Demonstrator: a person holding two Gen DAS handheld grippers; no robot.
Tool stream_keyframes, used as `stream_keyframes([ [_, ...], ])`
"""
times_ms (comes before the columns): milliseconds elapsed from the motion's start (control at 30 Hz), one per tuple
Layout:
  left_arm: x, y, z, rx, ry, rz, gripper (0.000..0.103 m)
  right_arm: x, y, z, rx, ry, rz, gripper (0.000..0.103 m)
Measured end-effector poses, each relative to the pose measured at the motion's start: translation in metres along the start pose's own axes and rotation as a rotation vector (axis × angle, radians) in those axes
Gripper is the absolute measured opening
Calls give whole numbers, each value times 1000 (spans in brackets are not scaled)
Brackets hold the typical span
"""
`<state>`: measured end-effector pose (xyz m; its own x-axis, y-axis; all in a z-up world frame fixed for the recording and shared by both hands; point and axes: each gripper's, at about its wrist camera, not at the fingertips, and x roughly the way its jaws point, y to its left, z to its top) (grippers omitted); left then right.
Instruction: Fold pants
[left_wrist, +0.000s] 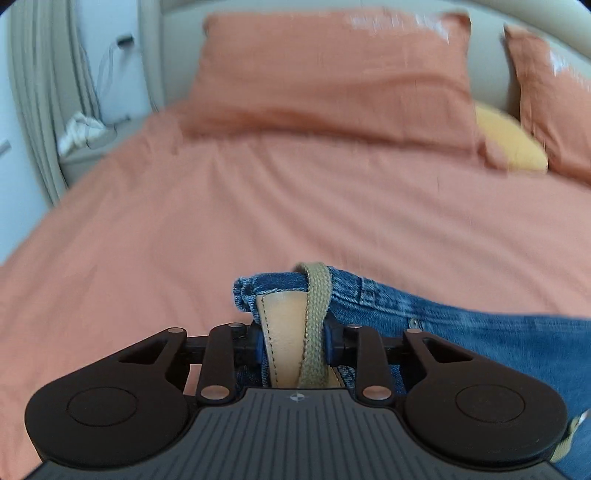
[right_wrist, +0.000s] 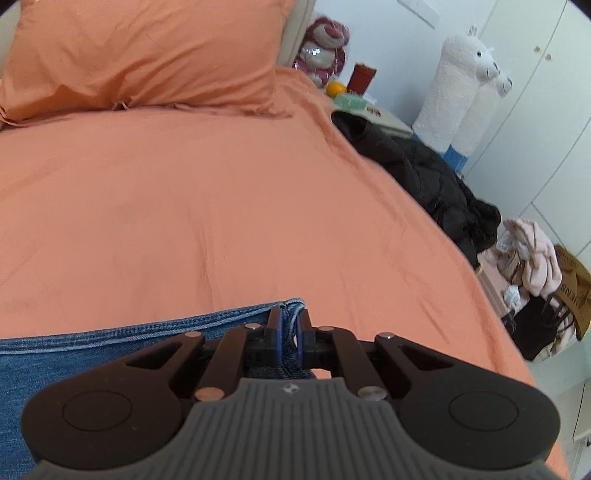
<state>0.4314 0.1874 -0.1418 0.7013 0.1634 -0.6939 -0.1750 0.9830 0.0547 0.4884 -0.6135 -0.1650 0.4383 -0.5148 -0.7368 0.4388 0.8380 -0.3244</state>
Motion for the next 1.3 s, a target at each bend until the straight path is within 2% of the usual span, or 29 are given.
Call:
stream_keyframes([
  [133, 2, 14, 35, -27, -49, 69, 32, -11, 1, 17, 0, -44, 46, 0],
  [200, 16, 15, 47, -39, -32, 117, 31, -8, 14, 21, -28, -57, 58, 0],
  [300, 36, 12, 53, -48, 11, 101, 33, 9, 31, 24, -23, -47, 47, 0],
  [367, 46, 3, 49, -10, 43, 123, 46, 25, 42, 22, -28, -19, 41, 0],
  [400, 49, 0, 46, 15, 67, 138, 69, 33, 47, 20, -40, 1, 53, 0],
  [433, 53, -2, 44, 36, 85, 158, 81, 39, 51, 18, -55, 22, 45, 0],
  [467, 54, 0, 42, 41, 82, 159, 82, 44, 55, 15, -73, 34, 29, 15],
  [500, 50, 3, 39, 40, 73, 156, 82, 47, 55, 13, -86, 40, 14, 48],
  [533, 49, 7, 40, 39, 81, 149, 86, 47, 53, 11, -89, 37, 3, 59],
  [567, 47, 12, 40, 37, 96, 140, 87, 46, 48, 8, -81, 30, 7, 63],
  [600, 43, 16, 40, 37, 109, 131, 87, 45, 41, 5, -69, 35, 21, 57],
  [633, 39, 21, 41, 40, 123, 127, 87, 44, 34, 3, -52, 51, 30, 56],
  [800, 4, 43, 47, 92, 215, 54, 85, 22, -4, -15, 54, 123, 81, 57],
  [967, -51, 65, 43, 147, 278, -39, 85, -18, -35, -44, 78, 177, 104, 59],
  [1133, -87, 89, -3, 115, 331, -135, 87, -55, -73, -95, 112, 214, 117, 60],
  [1233, -93, 96, -46, 97, 369, -153, 87, -74, -98, -136, 153, 248, 116, 60],
  [1300, -92, 104, -75, 49, 377, -155, 87, -86, -112, -164, 181, 273, 123, 60],
])
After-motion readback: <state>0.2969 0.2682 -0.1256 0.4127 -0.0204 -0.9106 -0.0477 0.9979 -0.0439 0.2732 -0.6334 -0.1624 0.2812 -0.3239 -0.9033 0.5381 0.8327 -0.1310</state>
